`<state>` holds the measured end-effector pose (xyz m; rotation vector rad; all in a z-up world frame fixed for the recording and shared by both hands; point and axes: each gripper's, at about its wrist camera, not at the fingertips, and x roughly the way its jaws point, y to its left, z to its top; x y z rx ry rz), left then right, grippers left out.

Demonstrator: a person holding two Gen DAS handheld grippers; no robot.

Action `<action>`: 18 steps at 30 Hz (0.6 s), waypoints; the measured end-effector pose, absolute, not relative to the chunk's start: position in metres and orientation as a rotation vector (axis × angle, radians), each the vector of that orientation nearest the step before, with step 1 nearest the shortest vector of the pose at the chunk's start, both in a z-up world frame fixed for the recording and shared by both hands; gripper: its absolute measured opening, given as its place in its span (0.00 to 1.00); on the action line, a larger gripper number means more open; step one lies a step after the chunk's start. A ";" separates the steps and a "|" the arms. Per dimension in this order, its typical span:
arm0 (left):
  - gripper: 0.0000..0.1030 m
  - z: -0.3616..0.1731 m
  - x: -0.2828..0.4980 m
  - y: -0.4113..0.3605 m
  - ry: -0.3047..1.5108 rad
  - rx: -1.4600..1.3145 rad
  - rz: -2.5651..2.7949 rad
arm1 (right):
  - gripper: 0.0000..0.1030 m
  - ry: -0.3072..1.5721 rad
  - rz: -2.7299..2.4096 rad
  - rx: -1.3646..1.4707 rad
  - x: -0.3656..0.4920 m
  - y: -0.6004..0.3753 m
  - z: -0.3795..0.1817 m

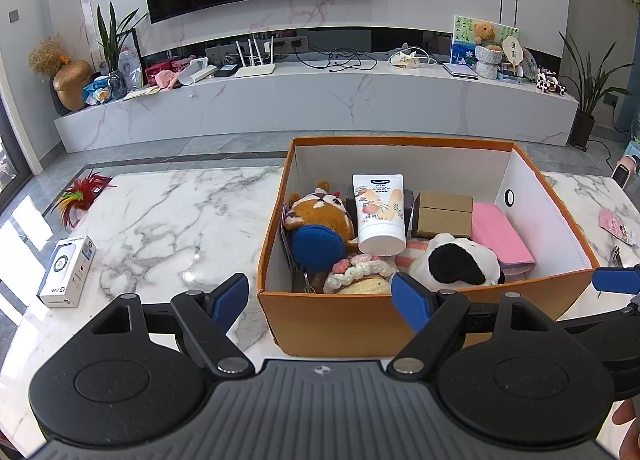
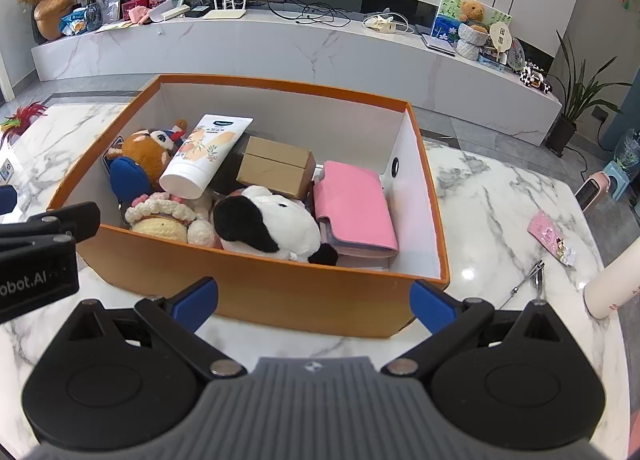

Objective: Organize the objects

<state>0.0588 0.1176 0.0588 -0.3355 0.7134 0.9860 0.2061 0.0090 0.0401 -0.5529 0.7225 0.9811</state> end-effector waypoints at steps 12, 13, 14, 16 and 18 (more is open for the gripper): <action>0.90 0.060 0.060 0.117 0.716 -0.335 0.977 | 0.99 0.722 0.982 -0.556 0.207 0.009 0.039; 0.90 0.060 0.060 0.117 0.717 -0.335 0.977 | 0.99 0.721 0.981 -0.557 0.206 0.009 0.039; 0.90 0.059 0.060 0.118 0.717 -0.334 0.976 | 0.99 0.721 0.981 -0.558 0.206 0.009 0.039; 0.90 0.059 0.060 0.118 0.717 -0.334 0.976 | 0.99 0.720 0.982 -0.558 0.207 0.009 0.038; 0.90 0.059 0.060 0.118 0.716 -0.334 0.975 | 0.99 0.720 0.981 -0.559 0.207 0.009 0.038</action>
